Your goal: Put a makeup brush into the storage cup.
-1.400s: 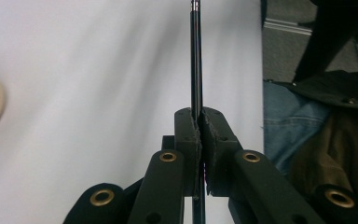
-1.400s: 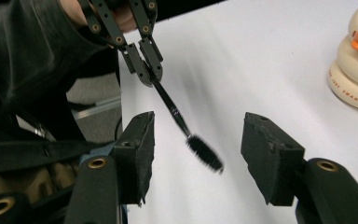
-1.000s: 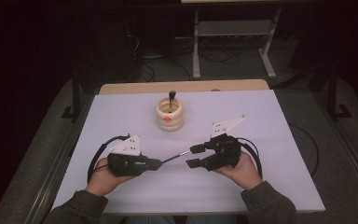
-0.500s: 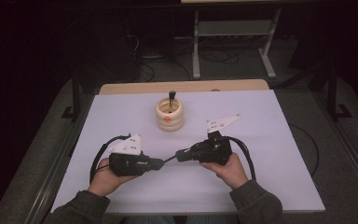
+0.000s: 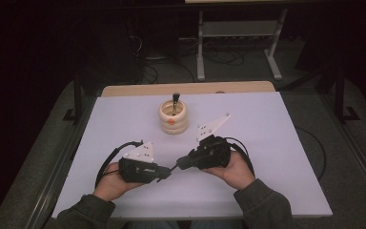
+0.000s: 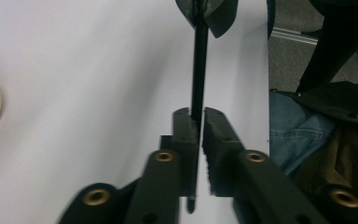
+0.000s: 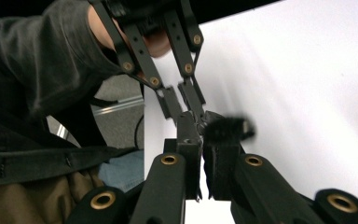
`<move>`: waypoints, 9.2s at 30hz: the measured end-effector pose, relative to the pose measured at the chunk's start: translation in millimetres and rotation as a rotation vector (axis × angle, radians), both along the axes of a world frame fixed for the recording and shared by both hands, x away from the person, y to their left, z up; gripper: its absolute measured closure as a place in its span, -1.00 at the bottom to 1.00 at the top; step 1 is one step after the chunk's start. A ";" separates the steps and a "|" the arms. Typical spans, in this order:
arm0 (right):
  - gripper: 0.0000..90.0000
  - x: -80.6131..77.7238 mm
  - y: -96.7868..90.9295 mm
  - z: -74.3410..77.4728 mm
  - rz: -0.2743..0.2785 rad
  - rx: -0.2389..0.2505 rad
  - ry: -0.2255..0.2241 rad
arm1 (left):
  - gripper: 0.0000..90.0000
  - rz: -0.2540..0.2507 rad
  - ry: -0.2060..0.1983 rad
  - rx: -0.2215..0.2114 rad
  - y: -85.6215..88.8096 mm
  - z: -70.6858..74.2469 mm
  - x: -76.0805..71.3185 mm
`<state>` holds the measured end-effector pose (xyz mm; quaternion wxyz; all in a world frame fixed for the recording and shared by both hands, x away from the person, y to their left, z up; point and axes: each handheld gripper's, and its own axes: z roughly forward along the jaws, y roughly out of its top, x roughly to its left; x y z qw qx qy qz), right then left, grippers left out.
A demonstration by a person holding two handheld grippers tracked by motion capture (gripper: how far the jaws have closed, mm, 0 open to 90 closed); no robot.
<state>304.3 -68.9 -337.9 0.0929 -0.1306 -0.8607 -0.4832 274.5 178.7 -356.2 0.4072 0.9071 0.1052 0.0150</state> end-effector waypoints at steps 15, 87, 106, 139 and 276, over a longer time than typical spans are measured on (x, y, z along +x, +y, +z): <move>0.80 0.1 -2.5 -4.3 -0.095 0.124 -0.002 | 0.91 0.062 -0.011 -0.070 6.4 0.2 2.7; 0.89 59.7 -9.4 34.5 -0.148 -0.164 -0.049 | 0.30 0.227 -0.071 0.037 31.6 -16.9 -4.7; 0.89 81.1 -2.7 52.8 -0.177 -0.178 -0.064 | 0.23 0.258 -0.059 0.014 40.6 -17.1 -4.8; 0.88 149.8 16.7 106.5 -0.333 -0.210 -0.072 | 0.14 0.271 -0.060 -0.011 48.6 -13.4 -4.3; -0.13 147.1 -40.5 12.7 -0.562 -0.112 0.036 | -0.20 0.322 -0.046 -0.007 53.1 -13.8 3.1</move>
